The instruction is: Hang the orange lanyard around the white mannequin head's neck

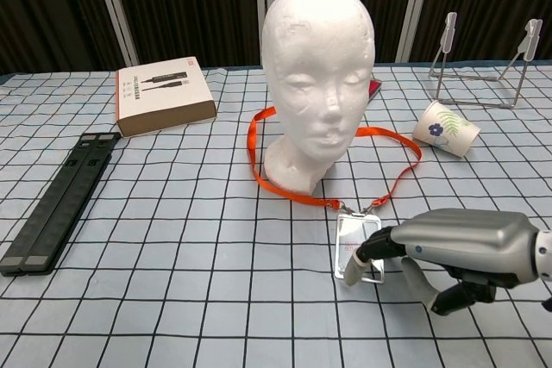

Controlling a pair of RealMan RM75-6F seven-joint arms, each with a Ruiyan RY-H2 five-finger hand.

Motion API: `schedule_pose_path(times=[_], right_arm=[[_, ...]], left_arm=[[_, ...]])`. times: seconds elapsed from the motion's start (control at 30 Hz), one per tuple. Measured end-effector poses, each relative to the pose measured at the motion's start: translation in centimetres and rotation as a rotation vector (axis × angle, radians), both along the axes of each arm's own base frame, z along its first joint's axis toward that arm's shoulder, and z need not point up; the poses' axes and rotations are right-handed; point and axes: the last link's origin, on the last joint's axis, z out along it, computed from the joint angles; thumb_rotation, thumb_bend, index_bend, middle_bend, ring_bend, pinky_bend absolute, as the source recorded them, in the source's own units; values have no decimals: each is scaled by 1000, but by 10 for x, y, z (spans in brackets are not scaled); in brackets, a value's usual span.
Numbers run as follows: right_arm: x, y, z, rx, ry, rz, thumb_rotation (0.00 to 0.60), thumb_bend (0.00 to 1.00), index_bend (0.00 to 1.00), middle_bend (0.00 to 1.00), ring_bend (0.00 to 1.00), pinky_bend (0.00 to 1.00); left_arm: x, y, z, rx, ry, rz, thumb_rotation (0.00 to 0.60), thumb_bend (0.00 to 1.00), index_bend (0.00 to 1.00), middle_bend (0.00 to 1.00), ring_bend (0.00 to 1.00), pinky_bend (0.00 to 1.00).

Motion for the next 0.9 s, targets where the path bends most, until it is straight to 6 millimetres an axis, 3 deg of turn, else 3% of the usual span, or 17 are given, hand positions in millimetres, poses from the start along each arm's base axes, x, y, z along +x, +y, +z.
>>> schedule_pose_path(times=[0.9], right_arm=[[-8, 46, 27, 100, 17, 79, 600, 1000, 275, 223, 137, 198]], left_arm=[[0, -1, -4, -9, 13, 3, 600, 0, 0, 0, 0, 0]])
